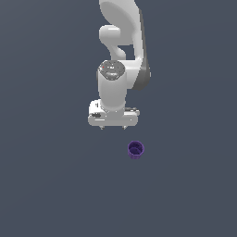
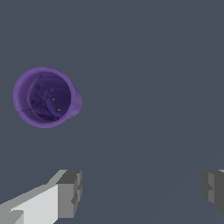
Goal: Pick up the object and move it to a goal position.
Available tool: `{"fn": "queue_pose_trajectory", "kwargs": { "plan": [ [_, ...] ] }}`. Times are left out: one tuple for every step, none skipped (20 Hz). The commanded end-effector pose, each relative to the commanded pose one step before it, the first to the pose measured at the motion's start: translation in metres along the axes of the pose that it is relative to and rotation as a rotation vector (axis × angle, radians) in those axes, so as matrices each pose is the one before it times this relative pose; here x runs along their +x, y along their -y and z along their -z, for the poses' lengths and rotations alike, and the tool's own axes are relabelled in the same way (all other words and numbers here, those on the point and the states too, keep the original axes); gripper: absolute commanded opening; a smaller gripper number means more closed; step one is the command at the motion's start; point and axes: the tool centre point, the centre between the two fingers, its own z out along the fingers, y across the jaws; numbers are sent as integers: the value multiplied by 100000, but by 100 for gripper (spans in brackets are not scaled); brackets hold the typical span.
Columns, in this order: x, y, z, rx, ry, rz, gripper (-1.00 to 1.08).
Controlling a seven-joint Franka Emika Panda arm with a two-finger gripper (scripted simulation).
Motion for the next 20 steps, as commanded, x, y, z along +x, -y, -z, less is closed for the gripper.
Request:
{"fn": "queue_pose_trajectory", "kwargs": {
  "plan": [
    [0, -1, 0, 0, 0, 0, 28],
    [21, 27, 8, -60, -54, 55, 28],
    [63, 52, 5, -139, -129, 128, 28],
    [104, 90, 12, -235, -218, 212, 28],
    [134, 120, 20, -309, -291, 269, 28],
    [105, 92, 16, -241, -229, 194, 28],
    [62, 52, 10, -142, -136, 95, 28],
    [18, 17, 7, -49, -47, 12, 28],
    [-25, 5, 24, 0, 0, 0, 28],
    [1, -14, -36, 65, 63, 104, 28],
    [19, 45, -20, -7, -5, 365, 28],
    [28, 67, -29, -10, -8, 544, 28],
    [33, 83, -38, -5, -3, 701, 28],
    [39, 101, -47, -2, 0, 865, 28],
    [47, 119, -57, 0, 1, 1031, 28],
    [56, 139, -65, 1, 0, 1192, 28],
    [66, 158, -74, 0, -2, 1360, 28],
    [76, 175, -83, 1, -4, 1514, 28],
    [86, 195, -92, 4, -4, 1684, 28],
    [97, 213, -101, 8, -6, 1853, 28]
  ]
}}
